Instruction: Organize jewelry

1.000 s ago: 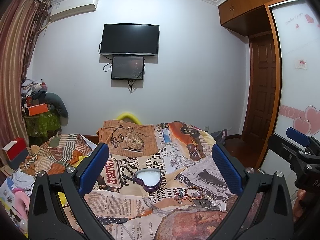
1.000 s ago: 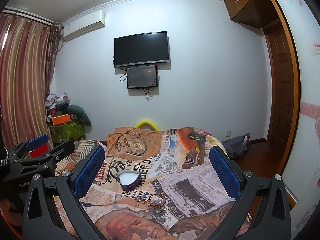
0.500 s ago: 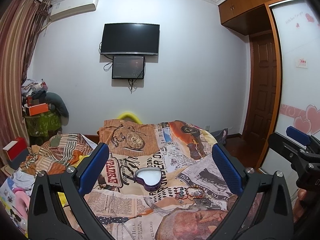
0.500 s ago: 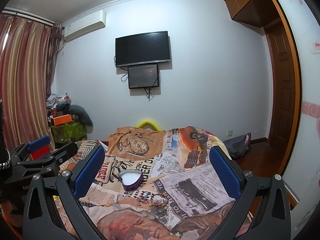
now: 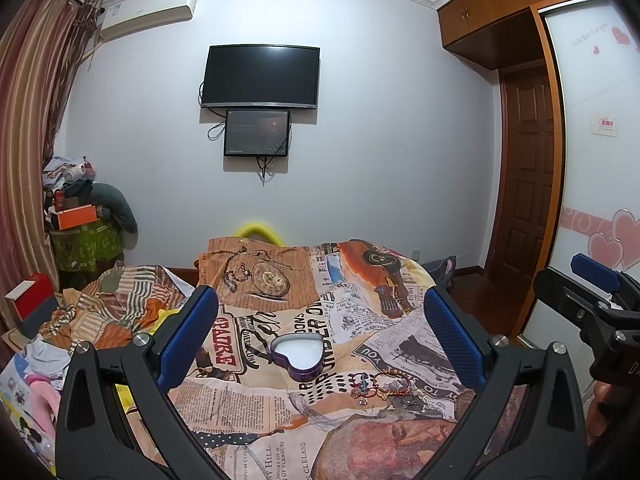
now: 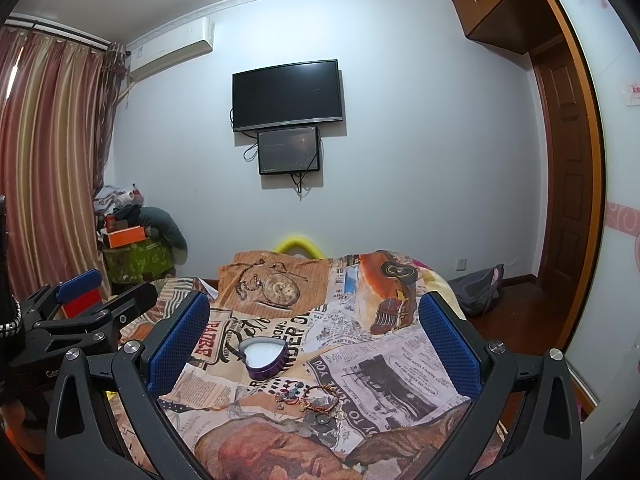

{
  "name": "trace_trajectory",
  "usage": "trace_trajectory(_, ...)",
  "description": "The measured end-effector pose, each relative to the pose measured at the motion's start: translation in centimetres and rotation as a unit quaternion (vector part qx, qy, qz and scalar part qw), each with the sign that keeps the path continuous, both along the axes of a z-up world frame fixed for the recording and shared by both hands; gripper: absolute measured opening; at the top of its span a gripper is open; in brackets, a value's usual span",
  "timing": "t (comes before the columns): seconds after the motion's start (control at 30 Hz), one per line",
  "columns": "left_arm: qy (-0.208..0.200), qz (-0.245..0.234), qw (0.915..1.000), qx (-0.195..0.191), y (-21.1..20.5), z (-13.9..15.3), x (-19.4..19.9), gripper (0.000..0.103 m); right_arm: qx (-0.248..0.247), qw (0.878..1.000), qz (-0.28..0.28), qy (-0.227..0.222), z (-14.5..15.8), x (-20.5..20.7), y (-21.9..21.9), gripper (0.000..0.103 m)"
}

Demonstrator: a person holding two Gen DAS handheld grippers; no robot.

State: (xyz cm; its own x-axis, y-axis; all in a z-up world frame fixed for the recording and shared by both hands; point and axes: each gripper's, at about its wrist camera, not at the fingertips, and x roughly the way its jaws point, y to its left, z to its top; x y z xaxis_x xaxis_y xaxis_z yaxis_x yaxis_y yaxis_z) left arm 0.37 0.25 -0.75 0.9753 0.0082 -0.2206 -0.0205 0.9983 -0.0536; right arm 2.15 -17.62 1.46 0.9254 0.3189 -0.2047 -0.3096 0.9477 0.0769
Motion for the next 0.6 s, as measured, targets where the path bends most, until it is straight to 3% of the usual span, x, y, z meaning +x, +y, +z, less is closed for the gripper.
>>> trace_trajectory(0.6,0.009,-0.007,0.9999,0.002,-0.05,-0.40,0.76,0.103,-0.008,1.000,-0.005,0.011,-0.64,0.64,0.35,0.103)
